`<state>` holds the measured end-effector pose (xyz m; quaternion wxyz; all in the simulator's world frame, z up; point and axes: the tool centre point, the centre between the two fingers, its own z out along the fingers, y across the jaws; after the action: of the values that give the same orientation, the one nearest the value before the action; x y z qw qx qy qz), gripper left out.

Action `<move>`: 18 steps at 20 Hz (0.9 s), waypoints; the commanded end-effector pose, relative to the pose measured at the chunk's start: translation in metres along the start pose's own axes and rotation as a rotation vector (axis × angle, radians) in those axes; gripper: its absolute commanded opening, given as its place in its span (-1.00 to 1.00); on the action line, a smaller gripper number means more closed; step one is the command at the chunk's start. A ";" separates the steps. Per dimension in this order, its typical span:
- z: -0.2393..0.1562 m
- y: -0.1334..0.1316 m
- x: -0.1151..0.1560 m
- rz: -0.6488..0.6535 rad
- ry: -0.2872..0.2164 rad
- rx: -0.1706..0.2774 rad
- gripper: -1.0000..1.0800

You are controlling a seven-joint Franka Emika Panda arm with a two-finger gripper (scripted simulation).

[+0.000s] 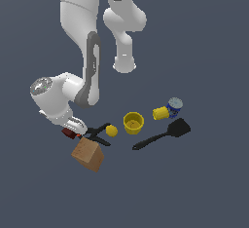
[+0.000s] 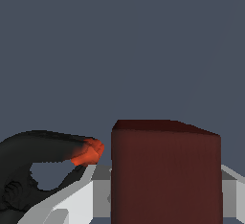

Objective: Pick up a designated object from a clutter of objects.

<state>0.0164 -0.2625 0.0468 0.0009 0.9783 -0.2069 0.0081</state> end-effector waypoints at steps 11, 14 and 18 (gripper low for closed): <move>-0.079 -0.011 -0.013 0.001 -0.002 0.001 -1.00; -0.110 -0.015 -0.018 0.001 -0.004 0.000 -1.00; -0.158 -0.021 -0.025 0.001 -0.007 -0.001 -1.00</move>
<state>0.0014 -0.2358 0.1849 0.0003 0.9783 -0.2073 0.0041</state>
